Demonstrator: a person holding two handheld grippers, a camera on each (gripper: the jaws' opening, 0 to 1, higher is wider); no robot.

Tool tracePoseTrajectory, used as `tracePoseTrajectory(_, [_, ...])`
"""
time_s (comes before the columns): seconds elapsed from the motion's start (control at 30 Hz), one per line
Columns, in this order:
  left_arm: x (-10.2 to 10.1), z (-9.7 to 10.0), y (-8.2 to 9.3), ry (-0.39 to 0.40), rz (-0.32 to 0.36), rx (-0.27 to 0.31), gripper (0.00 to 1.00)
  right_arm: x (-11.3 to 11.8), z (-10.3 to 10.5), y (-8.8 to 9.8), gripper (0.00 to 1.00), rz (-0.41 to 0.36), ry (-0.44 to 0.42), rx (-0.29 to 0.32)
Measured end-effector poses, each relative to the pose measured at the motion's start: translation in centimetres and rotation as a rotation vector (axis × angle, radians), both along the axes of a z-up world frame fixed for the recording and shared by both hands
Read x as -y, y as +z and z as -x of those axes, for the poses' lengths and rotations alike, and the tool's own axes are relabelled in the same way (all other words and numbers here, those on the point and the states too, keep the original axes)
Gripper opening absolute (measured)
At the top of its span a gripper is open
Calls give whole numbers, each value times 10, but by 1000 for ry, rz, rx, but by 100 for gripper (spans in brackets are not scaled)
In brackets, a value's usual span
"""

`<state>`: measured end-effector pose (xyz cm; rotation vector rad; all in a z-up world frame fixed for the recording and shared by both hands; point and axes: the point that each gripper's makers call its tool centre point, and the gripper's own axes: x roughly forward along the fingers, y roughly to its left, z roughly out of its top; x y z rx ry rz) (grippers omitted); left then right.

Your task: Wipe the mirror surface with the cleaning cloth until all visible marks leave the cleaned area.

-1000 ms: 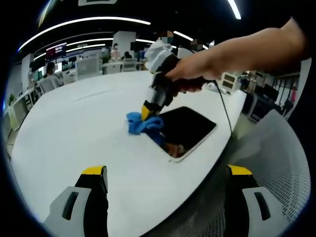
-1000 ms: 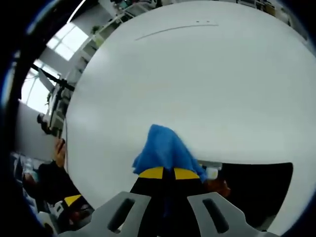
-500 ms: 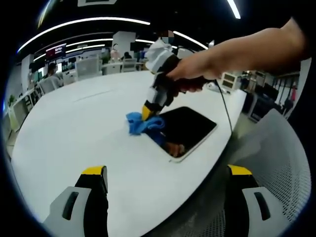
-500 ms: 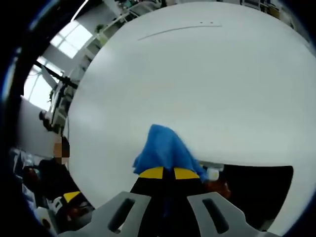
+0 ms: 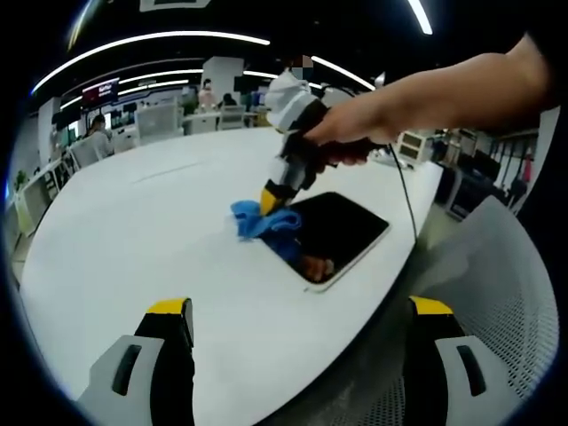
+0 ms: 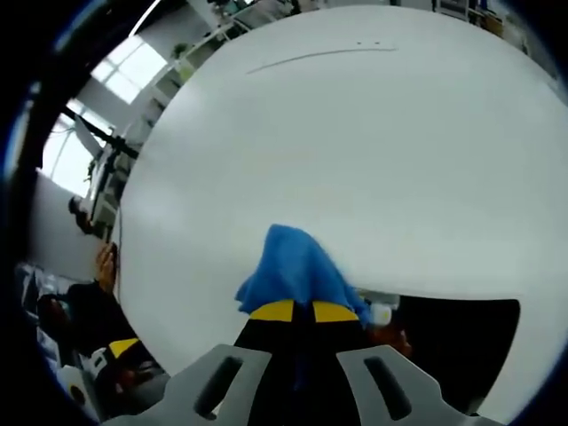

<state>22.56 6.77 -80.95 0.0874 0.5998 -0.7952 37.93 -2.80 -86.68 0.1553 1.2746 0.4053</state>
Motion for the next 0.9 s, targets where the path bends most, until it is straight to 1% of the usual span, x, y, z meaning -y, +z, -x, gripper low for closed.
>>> tracePoseTrajectory(0.1, [-1,-1,-1,2,1,0,99,4,-3,-2,0,6,-3,-1])
tracePoseTrajectory(0.23, [-1,0,-1,2,0,-2,99,10,3,3,0,12,-9,0])
tracePoseTrajectory(0.3, [-1,-1,-1,2,1,-2,99,13,0,1,0,13,-12,0])
tracePoseTrajectory(0.37, [-1,1,-3,-7,-3,-12,93,15,-2,0,0,14,-14,1])
tracePoseTrajectory(0.63, [-1,-1,-1,3,2,2,99,24,-7,-4,0,21,-22,6])
tracePoseTrajectory(0.77, [0,-1,1,5,14,0,99,29,-3,-1,0,26,-25,8])
tracePoseTrajectory(0.9, [1,0,2,6,18,0,99,33,-5,-3,0,29,-31,8])
